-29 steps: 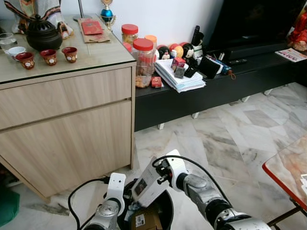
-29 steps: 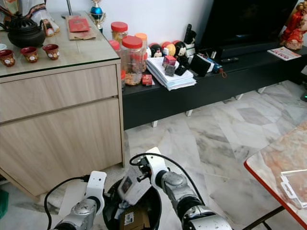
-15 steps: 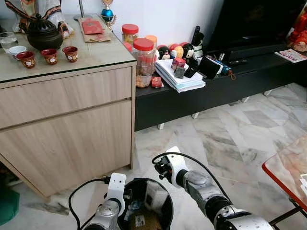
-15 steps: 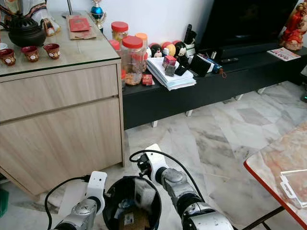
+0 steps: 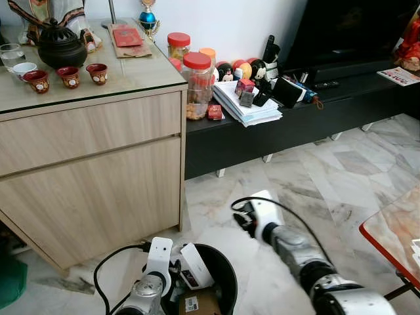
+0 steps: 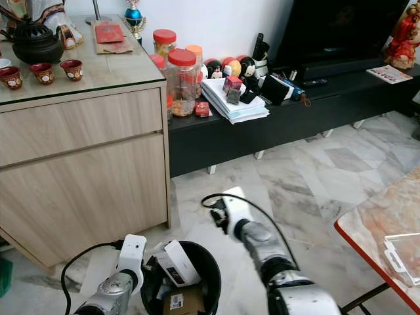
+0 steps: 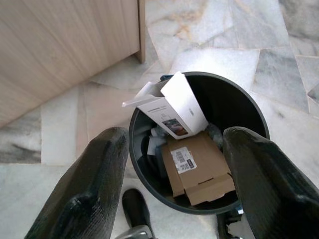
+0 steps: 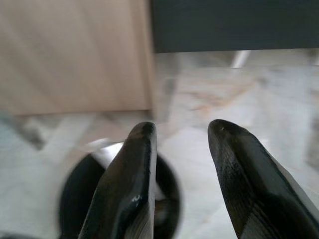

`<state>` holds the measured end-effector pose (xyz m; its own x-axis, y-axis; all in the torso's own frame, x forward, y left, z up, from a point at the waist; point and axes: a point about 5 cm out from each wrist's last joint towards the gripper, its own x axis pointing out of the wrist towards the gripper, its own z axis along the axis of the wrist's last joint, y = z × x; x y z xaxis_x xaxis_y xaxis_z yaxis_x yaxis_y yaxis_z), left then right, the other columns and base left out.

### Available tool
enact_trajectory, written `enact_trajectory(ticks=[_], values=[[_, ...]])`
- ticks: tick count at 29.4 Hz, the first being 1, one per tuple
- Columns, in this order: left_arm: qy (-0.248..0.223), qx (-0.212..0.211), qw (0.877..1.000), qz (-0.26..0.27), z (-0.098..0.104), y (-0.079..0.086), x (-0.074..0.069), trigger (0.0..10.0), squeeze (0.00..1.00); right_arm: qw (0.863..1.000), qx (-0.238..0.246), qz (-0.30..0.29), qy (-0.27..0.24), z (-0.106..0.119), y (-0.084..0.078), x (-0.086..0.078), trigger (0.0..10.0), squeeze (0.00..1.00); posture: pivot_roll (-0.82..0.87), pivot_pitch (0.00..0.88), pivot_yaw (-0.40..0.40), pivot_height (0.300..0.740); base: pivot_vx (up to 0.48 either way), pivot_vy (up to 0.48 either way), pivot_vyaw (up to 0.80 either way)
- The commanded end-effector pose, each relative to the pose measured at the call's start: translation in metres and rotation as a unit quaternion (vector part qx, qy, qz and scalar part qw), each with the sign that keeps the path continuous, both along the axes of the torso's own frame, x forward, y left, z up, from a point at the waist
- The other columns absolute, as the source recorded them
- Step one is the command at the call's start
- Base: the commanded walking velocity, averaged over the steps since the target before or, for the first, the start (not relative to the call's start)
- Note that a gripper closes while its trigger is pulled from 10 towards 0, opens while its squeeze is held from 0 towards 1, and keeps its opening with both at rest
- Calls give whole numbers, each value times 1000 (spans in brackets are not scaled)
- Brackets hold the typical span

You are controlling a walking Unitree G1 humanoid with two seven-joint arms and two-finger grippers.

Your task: Picking trash to rubbish bin

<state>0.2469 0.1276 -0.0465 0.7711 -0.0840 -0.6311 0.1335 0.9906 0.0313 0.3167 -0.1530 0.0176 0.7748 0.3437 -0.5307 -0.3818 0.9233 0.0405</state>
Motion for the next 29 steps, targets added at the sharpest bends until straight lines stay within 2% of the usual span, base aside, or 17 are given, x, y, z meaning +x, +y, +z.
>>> enact_trajectory(ticks=[1, 4, 6, 7, 8, 12, 16, 19, 22, 25, 28, 29], values=[[11, 1, 1000, -2, -5, -1, -7, 10000, 0, 999, -19, -38, 5, -5, -23, -6, 10000, 0, -43, 12, -124, 740, 0, 0, 0], [13, 1, 1000, 0, -6, -1, -8, 10000, 0, 998, -27, -62, 18, -12, -36, -14, 10000, 0, -43, 12, -124, 740, 0, 0, 0], [14, 2, 1000, 1, -7, -1, -9, 10000, 0, 995, -34, -90, 37, -21, -50, -25, 10000, 0, -46, 2, -121, 740, 0, 0, 0], [14, 2, 1000, 1, -7, -1, -9, 10000, 0, 995, -34, -90, 37, -21, -50, -25, 10000, 0, -46, 2, -121, 740, 0, 0, 0], [15, 5, 1000, 3, -7, 0, -10, 10000, 0, 991, -39, -114, 53, -29, -60, -35, 10000, 0, -47, 0, -119, 740, 0, 0, 0], [16, 14, 1000, 6, -8, 3, -12, 10000, 0, 982, -32, -167, 81, -45, -73, -57, 10000, 0, -50, 0, -111, 740, 0, 0, 0], [17, 15, 1000, 6, -8, 4, -12, 10000, 0, 981, -33, -171, 83, -46, -74, -59, 10000, 0, -50, 0, -111, 740, 0, 0, 0], [9, 46, 998, 41, -9, 18, -13, 10000, 0, 966, -29, -225, 123, -66, -87, -91, 10000, 0, -58, 0, -104, 740, 0, 0, 0], [4, 61, 995, 80, -9, 31, -15, 10000, 0, 956, -36, -245, 158, -81, -90, -117, 10000, 0, -45, 6, -113, 740, 0, 0, 0], [0, 66, 993, 94, -9, 36, -17, 10000, 0, 954, -36, -247, 165, -85, -89, -125, 10000, 0, -46, 10, -113, 740, 0, 0, 0], [5, 79, 991, 107, -13, 44, -24, 10000, 0, 944, -39, -266, 192, -95, -90, -143, 10000, 0, -45, 18, -107, 740, 0, 0, 0], [5, 79, 991, 107, -13, 44, -24, 10000, 0, 944, -39, -266, 192, -95, -90, -143, 10000, 0, -45, 18, -107, 740, 0, 0, 0]])
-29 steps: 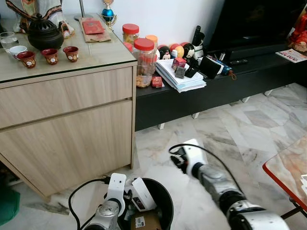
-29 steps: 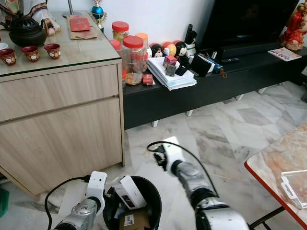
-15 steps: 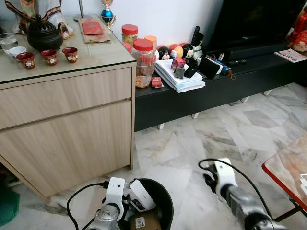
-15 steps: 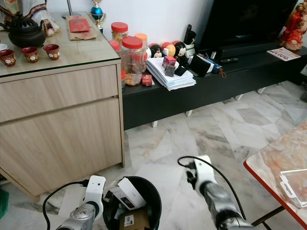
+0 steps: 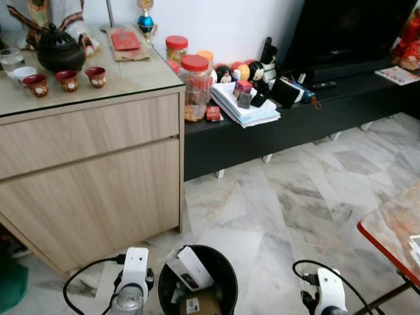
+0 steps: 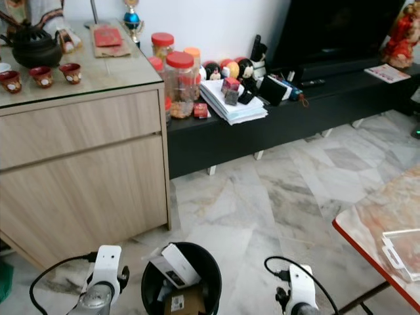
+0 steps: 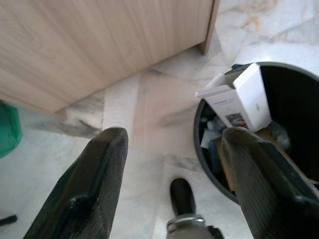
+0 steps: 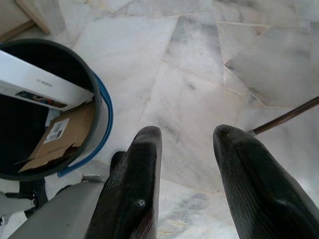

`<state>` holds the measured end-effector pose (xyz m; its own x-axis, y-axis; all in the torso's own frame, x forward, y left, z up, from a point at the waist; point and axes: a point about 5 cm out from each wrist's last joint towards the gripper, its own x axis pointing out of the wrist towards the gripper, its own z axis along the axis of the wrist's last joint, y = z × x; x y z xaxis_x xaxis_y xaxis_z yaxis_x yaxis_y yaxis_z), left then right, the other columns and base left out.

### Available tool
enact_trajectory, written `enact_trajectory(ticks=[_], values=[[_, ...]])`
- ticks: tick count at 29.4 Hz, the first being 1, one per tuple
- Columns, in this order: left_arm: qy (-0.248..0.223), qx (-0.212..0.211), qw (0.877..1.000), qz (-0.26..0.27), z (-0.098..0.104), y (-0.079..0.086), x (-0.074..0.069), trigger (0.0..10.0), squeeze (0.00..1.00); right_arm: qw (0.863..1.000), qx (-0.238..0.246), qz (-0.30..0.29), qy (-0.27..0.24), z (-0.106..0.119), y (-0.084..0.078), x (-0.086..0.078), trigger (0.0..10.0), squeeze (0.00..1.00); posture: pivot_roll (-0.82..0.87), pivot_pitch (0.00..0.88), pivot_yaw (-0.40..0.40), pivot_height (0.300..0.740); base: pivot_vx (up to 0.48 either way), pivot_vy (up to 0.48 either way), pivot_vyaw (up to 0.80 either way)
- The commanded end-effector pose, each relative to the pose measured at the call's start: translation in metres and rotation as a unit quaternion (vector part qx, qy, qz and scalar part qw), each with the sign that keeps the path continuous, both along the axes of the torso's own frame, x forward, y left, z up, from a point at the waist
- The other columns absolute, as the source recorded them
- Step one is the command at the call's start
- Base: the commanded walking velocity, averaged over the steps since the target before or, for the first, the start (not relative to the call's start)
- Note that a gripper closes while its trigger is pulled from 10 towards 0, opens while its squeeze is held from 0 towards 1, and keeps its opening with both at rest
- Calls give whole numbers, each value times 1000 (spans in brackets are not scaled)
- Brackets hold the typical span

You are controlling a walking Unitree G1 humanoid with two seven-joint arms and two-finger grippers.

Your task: Picking trash to rubbish bin

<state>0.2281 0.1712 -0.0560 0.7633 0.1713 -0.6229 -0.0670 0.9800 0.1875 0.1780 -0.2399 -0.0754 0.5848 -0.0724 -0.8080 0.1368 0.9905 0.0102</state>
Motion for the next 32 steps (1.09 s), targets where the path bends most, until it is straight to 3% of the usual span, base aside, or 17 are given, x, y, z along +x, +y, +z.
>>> enact_trajectory(ticks=[1, 10, 32], values=[[13, 3, 1000, 7, -6, 2, -11, 10000, 0, 1000, 0, -22, 11, -4, -3, -9, 10000, 0, -43, 20, -105, 740, 0, 0, 0], [44, -2, 999, 10, -18, 1, -30, 10000, 0, 999, 6, -44, 13, -7, -2, -15, 10000, 0, -43, 28, -102, 740, 0, 0, 0], [43, -12, 999, -5, -17, -5, -28, 10000, 0, 998, 1, -64, 17, -6, -11, -18, 10000, 0, -48, 20, -100, 740, -22, 0, 0]])
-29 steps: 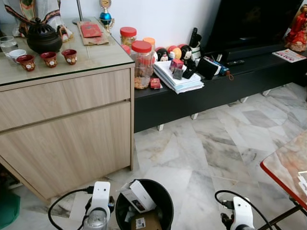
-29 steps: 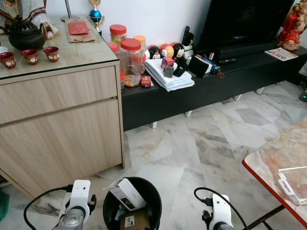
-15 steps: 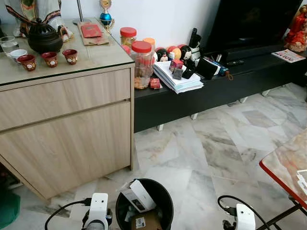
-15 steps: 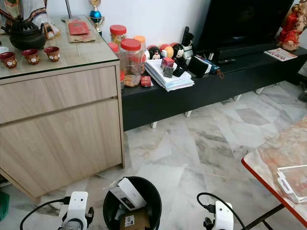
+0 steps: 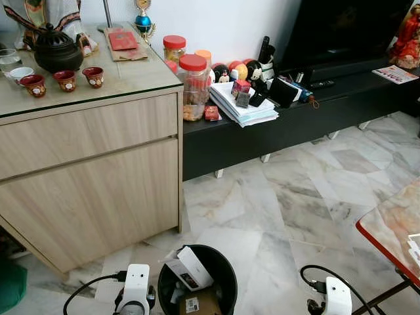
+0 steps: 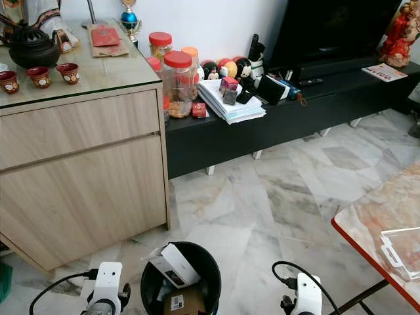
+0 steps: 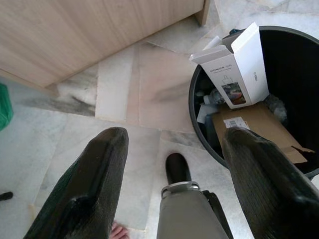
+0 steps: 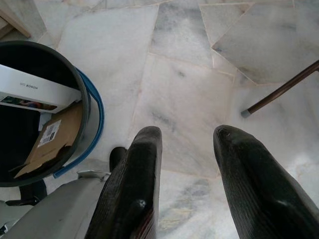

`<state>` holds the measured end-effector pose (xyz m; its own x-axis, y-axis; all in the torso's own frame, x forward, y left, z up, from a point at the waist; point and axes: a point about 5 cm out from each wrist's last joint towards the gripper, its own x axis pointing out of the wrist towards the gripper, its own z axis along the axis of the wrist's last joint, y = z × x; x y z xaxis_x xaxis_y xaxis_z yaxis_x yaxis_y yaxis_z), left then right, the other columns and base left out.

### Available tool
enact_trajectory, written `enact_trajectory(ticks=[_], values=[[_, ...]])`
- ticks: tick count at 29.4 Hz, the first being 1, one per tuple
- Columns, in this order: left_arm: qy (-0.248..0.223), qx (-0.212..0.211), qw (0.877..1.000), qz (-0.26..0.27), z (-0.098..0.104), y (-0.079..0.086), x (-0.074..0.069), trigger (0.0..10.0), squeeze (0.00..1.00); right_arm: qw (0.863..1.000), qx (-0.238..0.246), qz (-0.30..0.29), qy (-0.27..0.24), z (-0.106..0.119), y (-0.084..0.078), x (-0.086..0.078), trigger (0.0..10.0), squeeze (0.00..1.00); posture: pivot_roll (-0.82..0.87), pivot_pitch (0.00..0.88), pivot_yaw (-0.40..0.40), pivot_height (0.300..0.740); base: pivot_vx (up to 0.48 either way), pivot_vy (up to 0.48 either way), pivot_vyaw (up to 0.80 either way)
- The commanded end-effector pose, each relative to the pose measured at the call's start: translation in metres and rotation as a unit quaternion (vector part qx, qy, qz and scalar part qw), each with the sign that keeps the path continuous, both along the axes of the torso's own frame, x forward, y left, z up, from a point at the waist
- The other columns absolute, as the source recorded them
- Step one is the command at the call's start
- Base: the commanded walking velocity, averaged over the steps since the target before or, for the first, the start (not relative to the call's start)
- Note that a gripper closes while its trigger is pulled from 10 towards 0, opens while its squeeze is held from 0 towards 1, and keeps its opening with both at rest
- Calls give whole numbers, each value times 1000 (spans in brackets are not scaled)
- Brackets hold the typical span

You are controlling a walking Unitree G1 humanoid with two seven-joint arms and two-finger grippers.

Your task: Picking trash to rubbish bin

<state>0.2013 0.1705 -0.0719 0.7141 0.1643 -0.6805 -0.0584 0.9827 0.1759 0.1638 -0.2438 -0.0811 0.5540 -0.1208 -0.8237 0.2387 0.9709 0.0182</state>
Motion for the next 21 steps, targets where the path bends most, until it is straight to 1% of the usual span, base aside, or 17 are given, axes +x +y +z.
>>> enact_trajectory(ticks=[1, 18, 21], values=[[6, -4, 1000, -8, -2, -4, -2, 10000, 0, 1000, -6, -13, 5, 0, -7, -4, 10000, 0, -49, 21, -100, 740, -251, 0, 0], [4, -13, 1000, -7, -1, -10, -1, 10000, 0, 1000, -7, -16, 4, 1, -12, -5, 10000, 0, -58, 29, -110, 740, -249, 0, 0], [3, -13, 1000, -6, -1, -11, 0, 10000, 0, 1000, -7, -15, 0, 3, -13, -3, 10000, 0, -60, 31, -116, 740, -250, 0, 0]])
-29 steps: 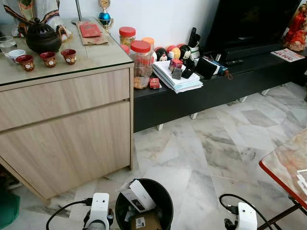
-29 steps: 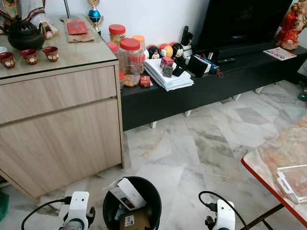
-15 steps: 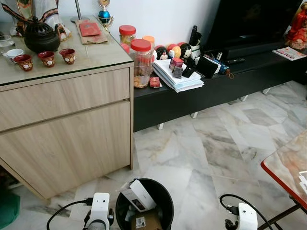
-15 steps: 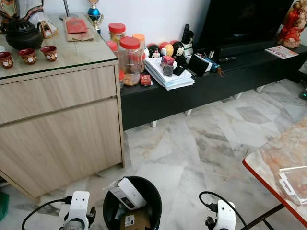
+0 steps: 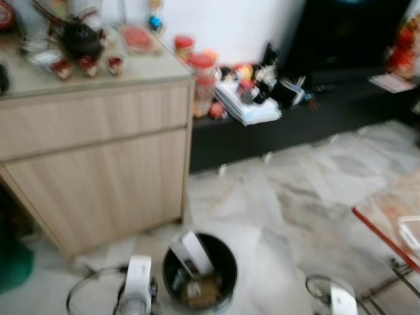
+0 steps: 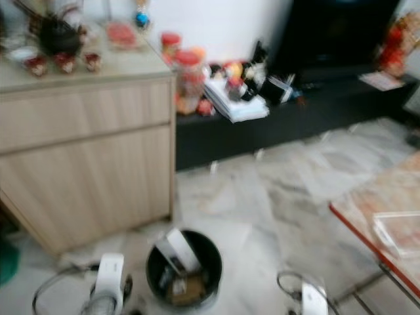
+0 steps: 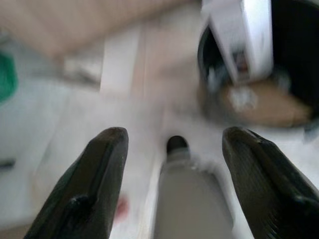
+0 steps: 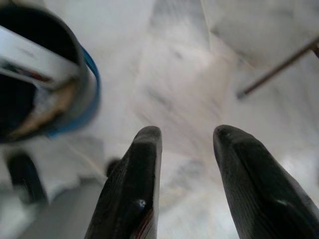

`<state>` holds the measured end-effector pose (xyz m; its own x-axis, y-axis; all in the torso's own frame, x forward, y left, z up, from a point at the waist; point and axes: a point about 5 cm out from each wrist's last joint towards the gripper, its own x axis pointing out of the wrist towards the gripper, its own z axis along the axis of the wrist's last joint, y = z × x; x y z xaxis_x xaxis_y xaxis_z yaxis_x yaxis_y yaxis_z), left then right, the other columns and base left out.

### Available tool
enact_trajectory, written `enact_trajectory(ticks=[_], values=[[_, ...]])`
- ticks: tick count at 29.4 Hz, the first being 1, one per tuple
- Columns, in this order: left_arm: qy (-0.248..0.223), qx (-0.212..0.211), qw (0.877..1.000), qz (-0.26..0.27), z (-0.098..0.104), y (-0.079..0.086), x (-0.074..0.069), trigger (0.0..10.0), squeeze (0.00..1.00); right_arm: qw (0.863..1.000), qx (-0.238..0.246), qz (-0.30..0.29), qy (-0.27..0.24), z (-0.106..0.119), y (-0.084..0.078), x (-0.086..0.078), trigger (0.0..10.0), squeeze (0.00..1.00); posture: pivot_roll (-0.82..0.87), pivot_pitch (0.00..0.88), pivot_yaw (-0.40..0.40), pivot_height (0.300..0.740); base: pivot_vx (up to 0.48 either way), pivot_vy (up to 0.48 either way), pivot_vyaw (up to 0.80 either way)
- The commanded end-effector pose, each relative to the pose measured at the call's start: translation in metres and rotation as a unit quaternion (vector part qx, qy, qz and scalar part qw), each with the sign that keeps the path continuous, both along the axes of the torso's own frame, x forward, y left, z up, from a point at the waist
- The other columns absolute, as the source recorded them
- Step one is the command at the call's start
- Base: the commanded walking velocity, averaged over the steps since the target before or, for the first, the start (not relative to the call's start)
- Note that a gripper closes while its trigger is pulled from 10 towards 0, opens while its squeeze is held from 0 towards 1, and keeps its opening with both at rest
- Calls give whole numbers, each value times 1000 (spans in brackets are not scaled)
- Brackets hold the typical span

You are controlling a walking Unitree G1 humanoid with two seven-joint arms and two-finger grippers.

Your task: Picking trash to rubbish bin

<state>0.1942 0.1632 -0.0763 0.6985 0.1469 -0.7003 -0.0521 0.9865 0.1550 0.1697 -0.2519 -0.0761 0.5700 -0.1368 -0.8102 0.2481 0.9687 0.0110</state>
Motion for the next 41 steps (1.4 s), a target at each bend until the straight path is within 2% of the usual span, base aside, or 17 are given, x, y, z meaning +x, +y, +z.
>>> enact_trajectory(ticks=[1, 16, 29, 41], values=[[-9, -3, 1000, -4, 4, -4, 7, 10000, 0, 1000, -1, -11, 10, -2, -5, -8, 10000, 0, -60, 31, -116, 740, -247, 0, 0], [-10, -4, 1000, -4, 4, -4, 8, 10000, 0, 1000, 0, -15, 2, -2, -3, -6, 10000, 0, -67, 34, -119, 740, -248, 0, 0], [2, -7, 1000, -10, 2, -6, 6, 10000, 0, 1000, -1, -25, 0, -2, -4, -8, 10000, 0, -72, 30, -116, 740, 0, 0, 0], [-5, -10, 1000, -14, 4, -8, 10, 10000, 0, 999, -18, -40, -21, 4, -11, 0, 10000, 0, -72, 0, -110, 740, 0, 0, 0]])
